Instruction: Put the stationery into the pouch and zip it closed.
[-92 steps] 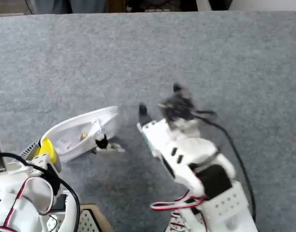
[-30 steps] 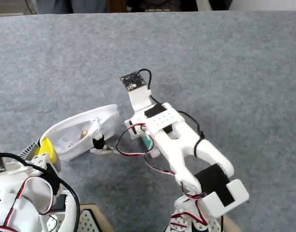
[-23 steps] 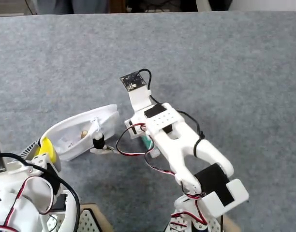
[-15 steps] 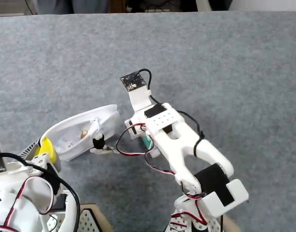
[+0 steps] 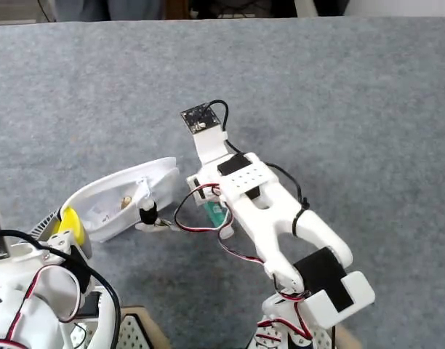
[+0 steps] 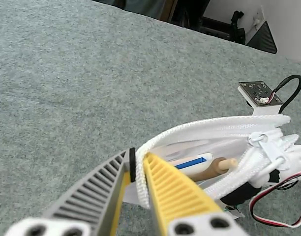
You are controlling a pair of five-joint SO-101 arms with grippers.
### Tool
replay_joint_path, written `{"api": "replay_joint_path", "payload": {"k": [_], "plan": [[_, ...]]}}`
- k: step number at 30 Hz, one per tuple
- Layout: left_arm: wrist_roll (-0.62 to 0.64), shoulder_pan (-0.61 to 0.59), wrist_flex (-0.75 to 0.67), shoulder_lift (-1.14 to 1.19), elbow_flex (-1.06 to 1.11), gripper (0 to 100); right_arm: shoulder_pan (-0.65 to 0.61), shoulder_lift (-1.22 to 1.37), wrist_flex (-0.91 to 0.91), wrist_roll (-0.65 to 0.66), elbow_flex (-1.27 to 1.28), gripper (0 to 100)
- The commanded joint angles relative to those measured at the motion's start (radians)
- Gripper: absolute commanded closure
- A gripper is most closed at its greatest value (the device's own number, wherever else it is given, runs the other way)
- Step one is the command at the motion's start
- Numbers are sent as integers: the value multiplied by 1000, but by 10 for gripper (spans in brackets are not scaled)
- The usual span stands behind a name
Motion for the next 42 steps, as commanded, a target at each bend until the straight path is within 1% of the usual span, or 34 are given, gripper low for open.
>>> {"api": "replay_joint_path", "payload": {"k": [1, 3, 6, 8, 10, 24, 30, 42], "plan": [[-8, -10, -34, -6, -5, 973, -12, 1, -3, -2, -19, 979], [-8, -10, -34, -6, -5, 973, -14, 2, 51, -2, -24, 954], [-8, -10, -34, -6, -5, 973, -14, 2, 138, 0, -27, 860], [-8, -10, -34, -6, -5, 973, -11, 2, 167, 0, -25, 804], [-8, -10, -34, -6, -5, 973, -12, 2, 180, 0, -25, 773], [-8, -10, -34, -6, -5, 973, -15, 2, 198, -6, -5, 769], [-8, -10, -34, -6, -5, 973, -55, 2, 192, -6, 35, 769], [-8, -10, -34, -6, -5, 973, -54, 2, 190, -6, 36, 770]]}}
